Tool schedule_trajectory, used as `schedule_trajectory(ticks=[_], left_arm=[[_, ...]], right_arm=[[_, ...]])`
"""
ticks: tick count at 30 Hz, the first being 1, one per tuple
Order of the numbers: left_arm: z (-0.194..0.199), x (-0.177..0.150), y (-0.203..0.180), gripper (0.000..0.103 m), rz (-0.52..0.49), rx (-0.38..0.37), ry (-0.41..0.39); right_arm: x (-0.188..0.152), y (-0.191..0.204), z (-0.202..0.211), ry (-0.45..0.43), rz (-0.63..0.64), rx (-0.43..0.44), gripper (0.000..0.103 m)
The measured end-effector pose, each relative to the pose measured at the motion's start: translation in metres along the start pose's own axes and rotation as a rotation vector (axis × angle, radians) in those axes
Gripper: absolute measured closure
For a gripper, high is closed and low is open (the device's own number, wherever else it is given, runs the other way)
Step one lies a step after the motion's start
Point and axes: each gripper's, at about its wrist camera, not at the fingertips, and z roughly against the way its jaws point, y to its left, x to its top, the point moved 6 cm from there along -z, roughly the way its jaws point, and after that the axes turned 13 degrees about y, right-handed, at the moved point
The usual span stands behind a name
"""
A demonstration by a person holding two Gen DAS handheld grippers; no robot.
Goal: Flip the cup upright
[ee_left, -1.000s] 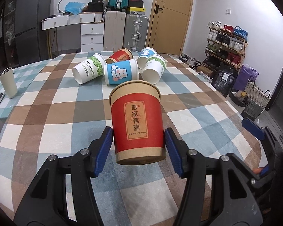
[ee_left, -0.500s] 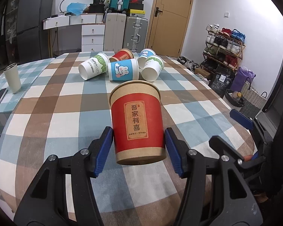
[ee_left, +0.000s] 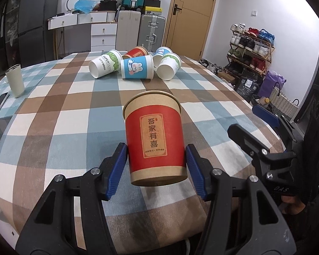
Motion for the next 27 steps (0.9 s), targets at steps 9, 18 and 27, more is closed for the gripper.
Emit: schedule_trajectory(ticks=[9, 18, 27], left_arm=[[-0.002, -0.01, -0.002, 0.049, -0.003, -0.004, 0.009], [-0.009, -0.02, -0.008, 0.049, -0.006, -0.02, 0.035], [-0.011, -0.02, -0.009, 0.049, -0.006, -0.029, 0.043]], right_arm=[[-0.001, 0.001, 0.0, 0.0, 0.001, -0.002, 0.0], [-0.001, 0.001, 0.0, 0.0, 0.002, -0.003, 0.0], [-0.001, 0.001, 0.0, -0.001, 0.0, -0.003, 0.0]])
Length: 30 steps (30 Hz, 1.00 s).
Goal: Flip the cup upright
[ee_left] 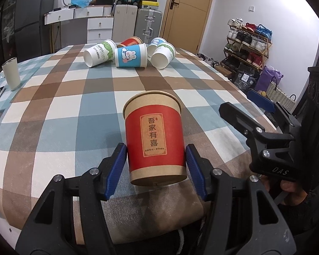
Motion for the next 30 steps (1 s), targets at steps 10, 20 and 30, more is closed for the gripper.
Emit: schedule_trajectory(ticks=[10, 20, 30], left_arm=[[0.007, 0.003, 0.017, 0.02, 0.011, 0.021, -0.017], [0.028, 0.009, 0.038, 0.001, 0.009, 0.055, -0.08], [0.043, 0.009, 0.052, 0.001, 0.009, 0.047, -0.113]], right_arm=[[-0.002, -0.001, -0.002, 0.008, -0.01, 0.008, 0.0], [-0.001, 0.01, -0.005, 0.047, -0.029, 0.058, 0.0], [0.005, 0.008, -0.017, 0.163, -0.178, 0.185, 0.0]])
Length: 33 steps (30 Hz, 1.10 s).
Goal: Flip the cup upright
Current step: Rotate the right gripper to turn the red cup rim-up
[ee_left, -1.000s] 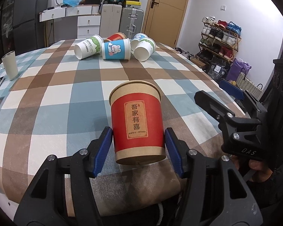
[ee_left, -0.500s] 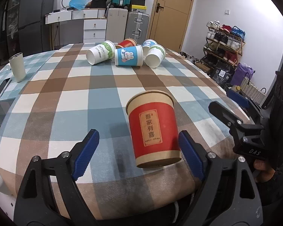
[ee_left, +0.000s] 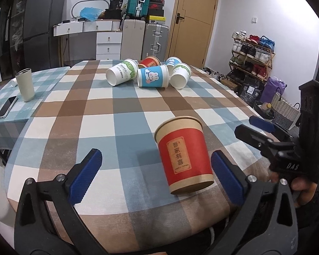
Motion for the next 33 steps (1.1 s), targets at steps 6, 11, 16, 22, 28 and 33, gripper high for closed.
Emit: schedule_trajectory(ticks=[6, 11, 16, 22, 28, 33], left_arm=[[0.007, 0.001, 0.014, 0.001, -0.005, 0.033, -0.037], [0.006, -0.001, 0.024, 0.001, -0.004, 0.044, -0.035], [0.0, -0.002, 0.031, 0.001, 0.009, 0.04, -0.016], [-0.006, -0.005, 0.038, 0.001, 0.015, 0.047, -0.002], [-0.011, -0.006, 0.038, 0.001, 0.013, 0.045, 0.011], [-0.014, -0.008, 0.035, 0.001, 0.002, 0.045, 0.02]], right_arm=[[0.003, 0.009, -0.007, 0.06, -0.03, 0.011, 0.0], [0.004, 0.021, -0.02, 0.133, -0.052, 0.053, 0.0], [0.006, 0.033, -0.03, 0.188, -0.066, 0.079, 0.0], [0.005, 0.038, -0.043, 0.261, -0.116, 0.106, 0.001], [0.006, 0.035, -0.054, 0.334, -0.183, 0.151, 0.011], [0.007, 0.037, -0.058, 0.38, -0.207, 0.185, 0.016]])
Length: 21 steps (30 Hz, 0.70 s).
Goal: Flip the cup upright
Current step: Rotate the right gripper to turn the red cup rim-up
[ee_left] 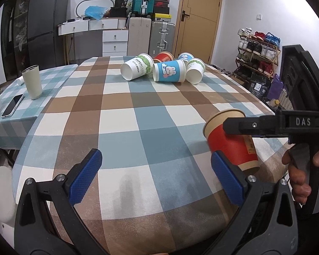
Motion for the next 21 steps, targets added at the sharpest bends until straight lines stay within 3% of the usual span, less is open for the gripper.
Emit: schedule_trajectory(ticks=[5, 11, 18, 21], left_arm=[[-0.001, -0.001, -0.004, 0.001, -0.014, 0.003, 0.001], [-0.002, -0.001, -0.004, 0.001, -0.013, 0.003, 0.001], [-0.001, -0.001, -0.004, 0.001, -0.014, 0.004, -0.001], [-0.002, 0.0, -0.004, 0.001, -0.014, 0.004, -0.002]], right_arm=[[0.002, -0.002, -0.002, 0.037, -0.035, 0.043, 0.027], [0.002, -0.005, -0.001, 0.06, -0.064, 0.095, 0.031], [0.005, -0.002, 0.005, 0.02, -0.037, 0.082, 0.032], [0.005, 0.002, 0.014, -0.045, 0.014, 0.021, 0.032]])
